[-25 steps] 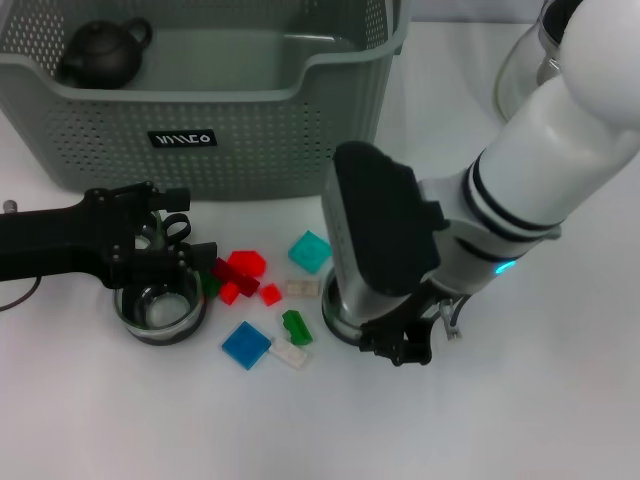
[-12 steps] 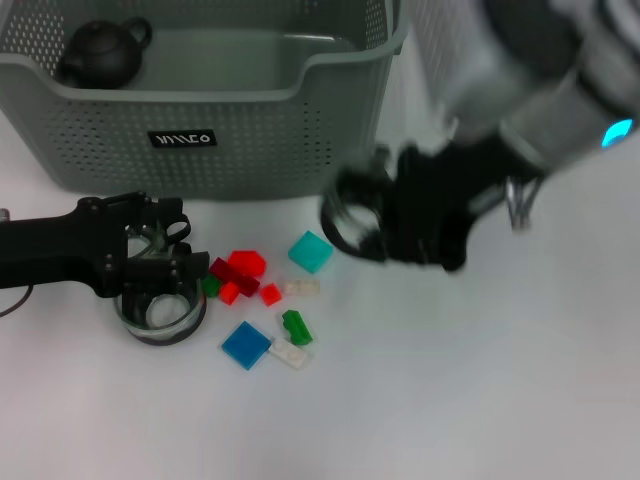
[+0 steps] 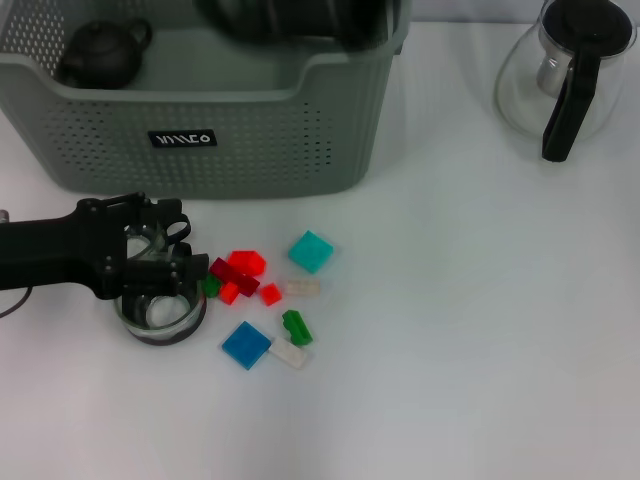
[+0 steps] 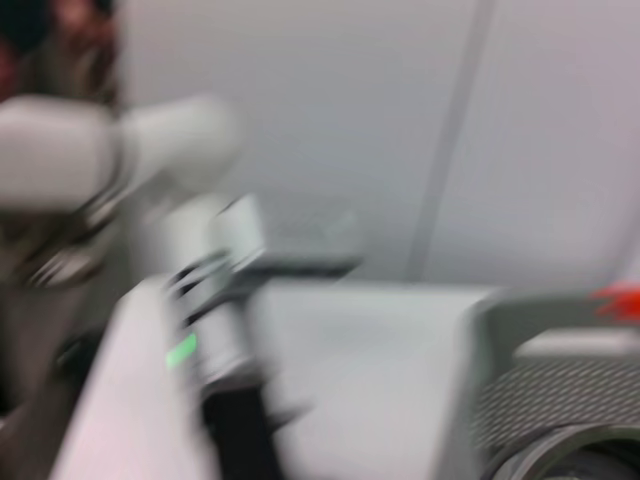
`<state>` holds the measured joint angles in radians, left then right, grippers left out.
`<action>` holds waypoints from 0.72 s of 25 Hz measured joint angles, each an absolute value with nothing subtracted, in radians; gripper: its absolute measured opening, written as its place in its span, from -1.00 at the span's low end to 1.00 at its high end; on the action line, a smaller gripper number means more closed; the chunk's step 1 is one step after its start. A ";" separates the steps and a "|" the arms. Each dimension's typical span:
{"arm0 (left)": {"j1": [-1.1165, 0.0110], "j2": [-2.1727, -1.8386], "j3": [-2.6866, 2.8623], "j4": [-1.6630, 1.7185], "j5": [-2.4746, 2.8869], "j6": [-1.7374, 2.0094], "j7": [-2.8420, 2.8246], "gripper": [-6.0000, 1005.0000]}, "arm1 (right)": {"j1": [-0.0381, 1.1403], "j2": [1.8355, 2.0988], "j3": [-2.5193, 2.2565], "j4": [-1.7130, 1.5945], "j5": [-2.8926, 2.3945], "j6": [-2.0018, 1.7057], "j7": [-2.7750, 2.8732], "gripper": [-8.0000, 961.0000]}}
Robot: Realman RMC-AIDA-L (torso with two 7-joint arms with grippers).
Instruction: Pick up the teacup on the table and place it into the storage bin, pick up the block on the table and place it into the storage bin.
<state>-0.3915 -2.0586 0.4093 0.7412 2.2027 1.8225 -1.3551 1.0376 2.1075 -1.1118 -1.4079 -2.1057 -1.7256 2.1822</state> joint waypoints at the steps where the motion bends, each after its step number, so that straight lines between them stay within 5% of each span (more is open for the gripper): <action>1: -0.392 -2.059 0.409 0.741 2.203 1.823 -1.353 0.87 | 1.044 2.106 -1.111 -1.382 -2.104 -1.652 2.188 -0.88; 10: -0.402 -2.059 0.413 0.735 2.200 1.823 -1.348 0.87 | 1.167 2.097 -1.209 -0.899 -2.134 -1.053 2.067 -0.88; 18: -0.412 -2.060 0.414 0.731 2.196 1.811 -1.344 0.87 | 1.301 2.115 -1.382 -0.516 -2.129 -0.659 1.949 -0.88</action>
